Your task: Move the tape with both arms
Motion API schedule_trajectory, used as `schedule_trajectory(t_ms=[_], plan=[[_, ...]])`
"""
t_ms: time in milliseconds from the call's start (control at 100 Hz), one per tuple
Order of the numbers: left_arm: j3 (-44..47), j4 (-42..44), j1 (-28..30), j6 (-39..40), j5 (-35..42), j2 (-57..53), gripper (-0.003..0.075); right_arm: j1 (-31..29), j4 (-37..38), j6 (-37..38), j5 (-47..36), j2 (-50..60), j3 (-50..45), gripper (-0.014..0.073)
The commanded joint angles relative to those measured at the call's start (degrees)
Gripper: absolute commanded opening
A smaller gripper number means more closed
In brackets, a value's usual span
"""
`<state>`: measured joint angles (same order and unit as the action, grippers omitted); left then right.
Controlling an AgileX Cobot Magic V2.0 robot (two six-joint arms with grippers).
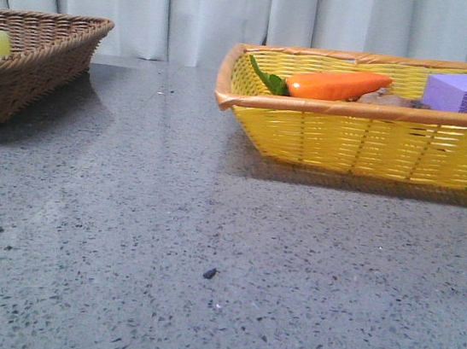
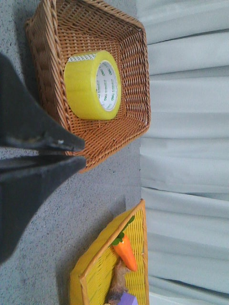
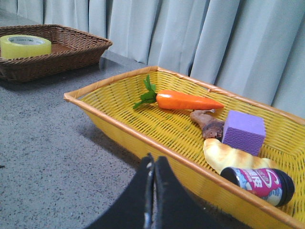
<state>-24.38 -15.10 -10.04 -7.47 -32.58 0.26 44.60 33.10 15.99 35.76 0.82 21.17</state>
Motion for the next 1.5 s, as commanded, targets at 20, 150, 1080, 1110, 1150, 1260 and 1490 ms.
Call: schedule_trajectory(t_ms=[20, 150, 1080, 1110, 1150, 1260, 1490], plan=[[-1.16, -1.54, -0.25, -0.06, 4.37, 0.75, -0.002, -0.22, 2.38, 0.08, -4.46, 0.76, 1.19, -0.0074], [-1.16, -1.54, -0.25, -0.06, 4.37, 0.75, -0.002, -0.22, 2.38, 0.08, -4.46, 0.76, 1.19, -0.0074], [17.63, 11.0, 7.63, 0.55, 31.46, -2.21, -0.002, -0.22, 2.38, 0.08, -4.46, 0.76, 1.19, -0.0074], [19.34, 11.0, 8.44, 0.55, 32.97, -2.34, -0.002, -0.22, 2.38, 0.08, -4.46, 0.76, 1.19, -0.0074], [20.81, 11.0, 9.51, 0.55, 34.75, -2.34, -0.002, -0.22, 2.38, 0.08, -4.46, 0.76, 1.19, -0.0074], [24.91, 11.57, 10.92, 0.66, 35.9, -2.34, -0.002, -0.22, 2.38, 0.08, -4.46, 0.76, 1.19, -0.0074], [25.18, 11.88, 10.9, 3.61, 26.56, -2.34, -0.002, -0.22, 2.38, 0.08, -4.46, 0.76, 1.19, -0.0074]])
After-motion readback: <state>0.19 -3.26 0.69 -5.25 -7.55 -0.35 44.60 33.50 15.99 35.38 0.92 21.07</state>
